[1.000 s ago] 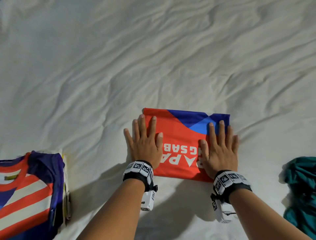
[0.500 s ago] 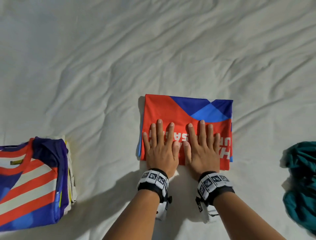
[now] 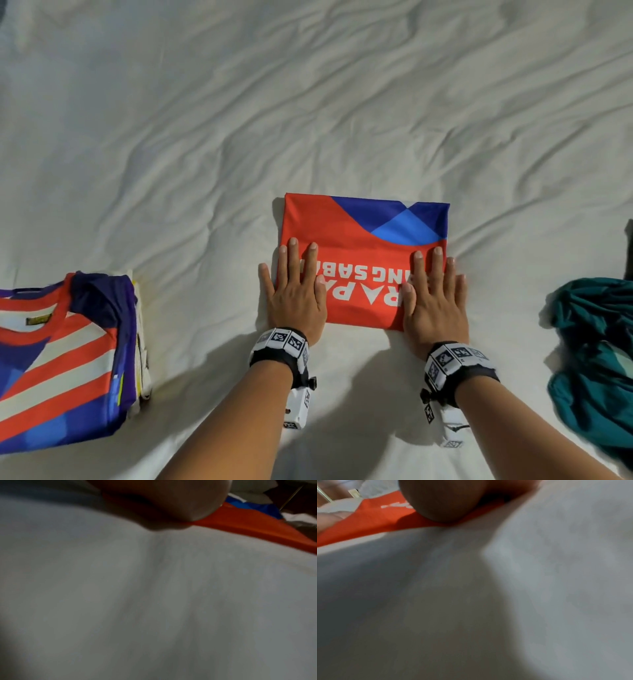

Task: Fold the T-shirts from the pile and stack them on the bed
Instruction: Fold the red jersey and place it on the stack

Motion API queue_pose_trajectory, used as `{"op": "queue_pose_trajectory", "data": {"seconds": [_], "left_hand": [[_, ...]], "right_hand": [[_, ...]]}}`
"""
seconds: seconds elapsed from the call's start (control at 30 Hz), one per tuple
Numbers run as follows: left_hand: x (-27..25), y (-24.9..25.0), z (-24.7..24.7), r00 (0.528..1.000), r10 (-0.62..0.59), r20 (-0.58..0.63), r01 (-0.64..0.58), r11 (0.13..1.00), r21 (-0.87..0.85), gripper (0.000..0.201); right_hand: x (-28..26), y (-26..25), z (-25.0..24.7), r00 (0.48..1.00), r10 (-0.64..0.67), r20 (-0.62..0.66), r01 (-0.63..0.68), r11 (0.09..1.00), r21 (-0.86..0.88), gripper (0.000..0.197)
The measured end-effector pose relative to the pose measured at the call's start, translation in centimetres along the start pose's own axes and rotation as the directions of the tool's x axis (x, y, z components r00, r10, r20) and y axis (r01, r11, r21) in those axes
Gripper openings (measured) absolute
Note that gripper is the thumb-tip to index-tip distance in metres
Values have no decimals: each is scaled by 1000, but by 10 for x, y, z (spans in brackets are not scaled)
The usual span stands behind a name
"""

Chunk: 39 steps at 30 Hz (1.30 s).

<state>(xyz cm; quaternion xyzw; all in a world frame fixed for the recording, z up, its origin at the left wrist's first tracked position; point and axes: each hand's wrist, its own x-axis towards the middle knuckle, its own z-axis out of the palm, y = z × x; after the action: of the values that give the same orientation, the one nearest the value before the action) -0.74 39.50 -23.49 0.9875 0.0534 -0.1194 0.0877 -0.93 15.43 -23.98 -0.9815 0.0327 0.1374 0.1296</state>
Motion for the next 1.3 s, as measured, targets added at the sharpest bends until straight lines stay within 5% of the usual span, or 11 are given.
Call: {"op": "queue_pose_trajectory", "data": {"seconds": [0.17, 0.3, 0.4, 0.5, 0.57, 0.73, 0.83, 0.93, 1.07, 1.17, 1.3], "left_hand": [[1, 38, -31, 992, -45, -115, 38, 997, -65, 50], [9, 97, -54, 965, 191, -179, -222, 959, -175, 33], [22, 144, -66, 946, 298, 132, -283, 951, -121, 45], [36, 181, -62, 890, 254, 378, -282, 959, 21, 64], [42, 194, -58, 880, 221, 422, -263, 964, 44, 69], [47, 202, -58, 868, 200, 454, -238, 971, 29, 26], [50, 199, -66, 851, 171, 496, -142, 985, -95, 19], [54, 195, -81, 840, 161, 518, -36, 969, -242, 17], [55, 198, -119, 846, 265, 462, -25, 887, -462, 20], [49, 202, -163, 860, 340, 381, -25, 773, -633, 20], [31, 187, -213, 881, 391, 268, 33, 512, -858, 13]], "right_hand": [[-13, 10, -26, 974, 159, -161, -104, 946, 307, 67], [-32, 16, -34, 946, 317, -73, -279, 907, 316, 55], [-33, 15, -32, 936, 347, 60, -348, 886, 306, 54], [-28, 13, -35, 926, 336, 172, -368, 905, 214, 47], [-26, 13, -36, 917, 334, 218, -383, 888, 253, 41], [-31, 14, -36, 931, 300, 209, -365, 775, 515, 36], [-38, 11, -40, 934, 310, 177, -344, 652, 675, 29], [-46, 3, -52, 935, 348, 69, -247, 498, 831, 29], [-53, -14, -90, 900, 414, -136, -77, 459, 885, 21], [-55, -28, -122, 821, 451, -349, 85, 509, 857, 28], [-56, -53, -163, 631, 300, -716, 365, 700, 614, 22]]}}
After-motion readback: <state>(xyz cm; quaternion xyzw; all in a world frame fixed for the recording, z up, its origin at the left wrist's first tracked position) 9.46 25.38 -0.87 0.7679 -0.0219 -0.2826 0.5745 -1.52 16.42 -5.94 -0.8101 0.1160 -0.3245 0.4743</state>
